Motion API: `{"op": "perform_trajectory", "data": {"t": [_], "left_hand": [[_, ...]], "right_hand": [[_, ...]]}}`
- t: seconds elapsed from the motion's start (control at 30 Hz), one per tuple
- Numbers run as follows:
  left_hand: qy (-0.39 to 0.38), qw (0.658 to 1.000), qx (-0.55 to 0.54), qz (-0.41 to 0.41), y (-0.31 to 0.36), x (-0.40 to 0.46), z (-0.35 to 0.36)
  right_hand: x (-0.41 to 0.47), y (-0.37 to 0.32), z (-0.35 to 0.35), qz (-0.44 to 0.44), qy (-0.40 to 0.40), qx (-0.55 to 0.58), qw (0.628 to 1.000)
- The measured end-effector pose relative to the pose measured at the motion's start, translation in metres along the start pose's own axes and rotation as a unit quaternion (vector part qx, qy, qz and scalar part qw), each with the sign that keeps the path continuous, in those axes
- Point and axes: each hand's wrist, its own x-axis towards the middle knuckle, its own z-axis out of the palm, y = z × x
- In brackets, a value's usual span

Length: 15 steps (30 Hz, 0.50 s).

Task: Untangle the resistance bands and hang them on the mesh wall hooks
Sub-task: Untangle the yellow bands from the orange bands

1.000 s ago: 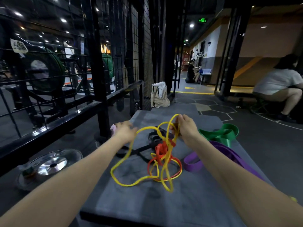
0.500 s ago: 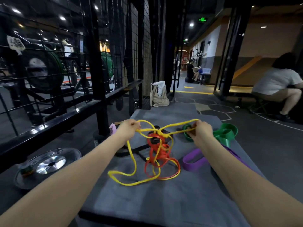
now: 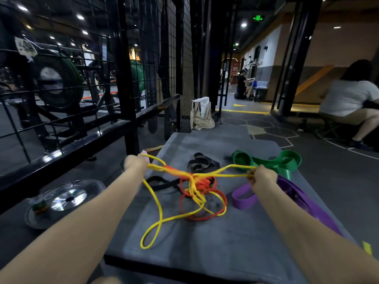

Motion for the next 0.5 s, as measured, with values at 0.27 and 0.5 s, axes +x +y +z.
{"op": "perform_trajectory", "data": {"t": [0.27, 0.5], "left_hand": [[-0.105, 0.989, -0.098, 0.026, -0.003, -0.017, -0.002], [-0.262, 0.937, -0.232, 0.020, 0.022, -0.041, 0.005]], "right_hand": [[0.015, 0.030, -0.001, -0.005, -0.018, -0.173, 0.985], [-0.040, 0.029, 0.033, -0.286, -0.220, -0.590, 0.723]]}}
